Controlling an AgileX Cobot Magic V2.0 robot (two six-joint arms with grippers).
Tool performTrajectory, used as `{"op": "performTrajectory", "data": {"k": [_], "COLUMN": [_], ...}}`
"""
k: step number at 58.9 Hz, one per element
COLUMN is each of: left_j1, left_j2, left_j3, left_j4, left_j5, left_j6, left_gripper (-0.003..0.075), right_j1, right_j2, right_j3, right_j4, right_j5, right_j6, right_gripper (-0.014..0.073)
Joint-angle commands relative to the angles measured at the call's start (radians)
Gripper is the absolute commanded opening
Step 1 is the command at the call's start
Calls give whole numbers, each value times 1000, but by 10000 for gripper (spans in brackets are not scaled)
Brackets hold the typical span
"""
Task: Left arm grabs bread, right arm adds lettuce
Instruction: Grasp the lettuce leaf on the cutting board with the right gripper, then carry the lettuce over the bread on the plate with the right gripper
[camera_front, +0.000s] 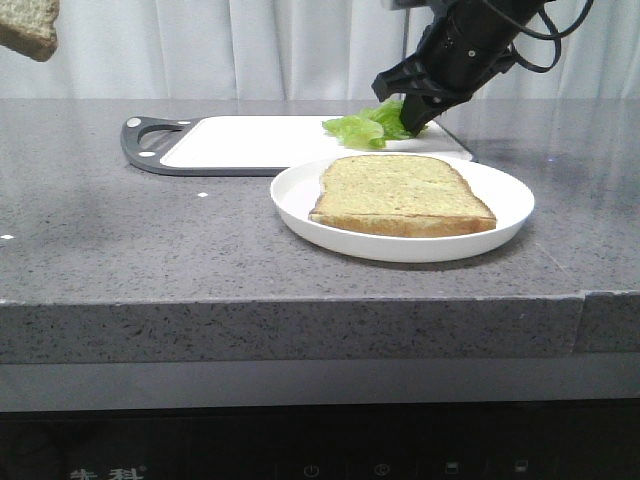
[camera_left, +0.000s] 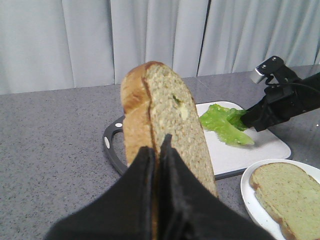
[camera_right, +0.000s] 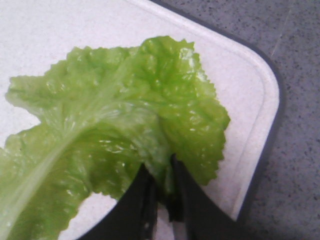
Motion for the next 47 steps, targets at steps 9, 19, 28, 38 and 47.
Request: {"op": "performTrajectory", "data": {"k": [9,19,28,38,47], "left_j1": [2,2,2,2,2], "left_j2": [-5,-5,-5,-5,-5], "left_j3": [-29,-29,-29,-29,-29], "left_j4": [-18,-40,-40,-44,-46], "left_j5": [-98,-98,-98,-98,-98], "left_j6": [-6,-6,-6,-6,-6], "left_gripper": [-21,-21,-21,-21,-21], "right_j1": [-2,0,22,93,157], "right_j2": [-118,-220,-378,-585,-713], "right_j3": [-38,31,238,552,769], "right_j4": [32,189,248,291,347], "right_j5": [-36,-40,-158,-309,-426], "right_j6": [-6,2,2,2,2], "right_gripper": [-71,-66,-60,-60,-60]}}
